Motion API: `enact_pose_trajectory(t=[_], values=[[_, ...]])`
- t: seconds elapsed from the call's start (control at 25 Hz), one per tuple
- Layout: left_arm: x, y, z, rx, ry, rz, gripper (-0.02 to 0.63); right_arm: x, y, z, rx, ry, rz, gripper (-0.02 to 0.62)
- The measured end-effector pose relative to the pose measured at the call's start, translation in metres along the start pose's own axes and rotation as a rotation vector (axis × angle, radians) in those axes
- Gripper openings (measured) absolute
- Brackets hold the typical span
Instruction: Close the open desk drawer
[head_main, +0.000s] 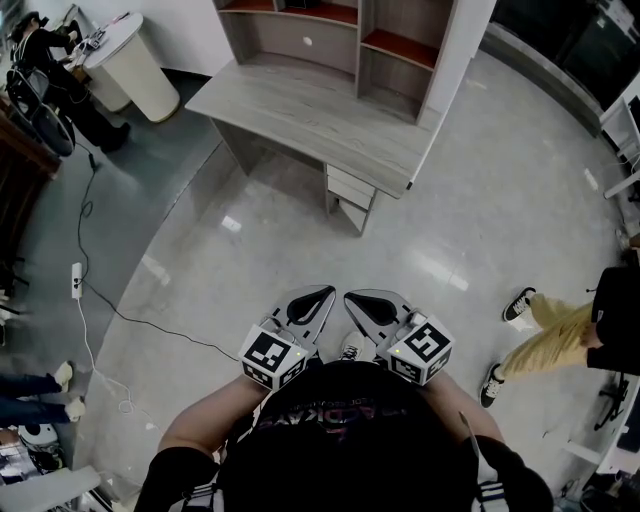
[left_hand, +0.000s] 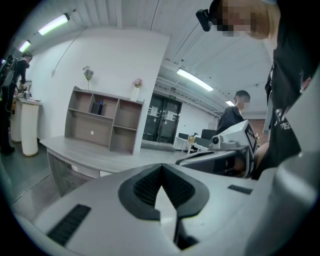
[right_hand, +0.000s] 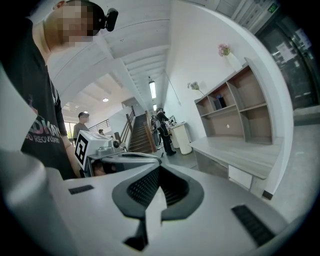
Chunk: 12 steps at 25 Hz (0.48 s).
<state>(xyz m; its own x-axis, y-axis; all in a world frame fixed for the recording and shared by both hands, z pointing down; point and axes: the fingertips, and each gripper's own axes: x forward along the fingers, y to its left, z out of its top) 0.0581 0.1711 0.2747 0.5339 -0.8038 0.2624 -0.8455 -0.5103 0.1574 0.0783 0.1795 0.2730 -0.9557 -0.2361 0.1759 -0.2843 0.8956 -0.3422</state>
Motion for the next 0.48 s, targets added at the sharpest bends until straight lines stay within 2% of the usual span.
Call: enact_pose_trajectory(t=[0.48], values=[[0.0019,-0.0027,-0.0005,-0.008,0.006,-0.009,0.009,-0.0035,-0.0024,-0.0014,0.003,0.006,-0.009,0.017]])
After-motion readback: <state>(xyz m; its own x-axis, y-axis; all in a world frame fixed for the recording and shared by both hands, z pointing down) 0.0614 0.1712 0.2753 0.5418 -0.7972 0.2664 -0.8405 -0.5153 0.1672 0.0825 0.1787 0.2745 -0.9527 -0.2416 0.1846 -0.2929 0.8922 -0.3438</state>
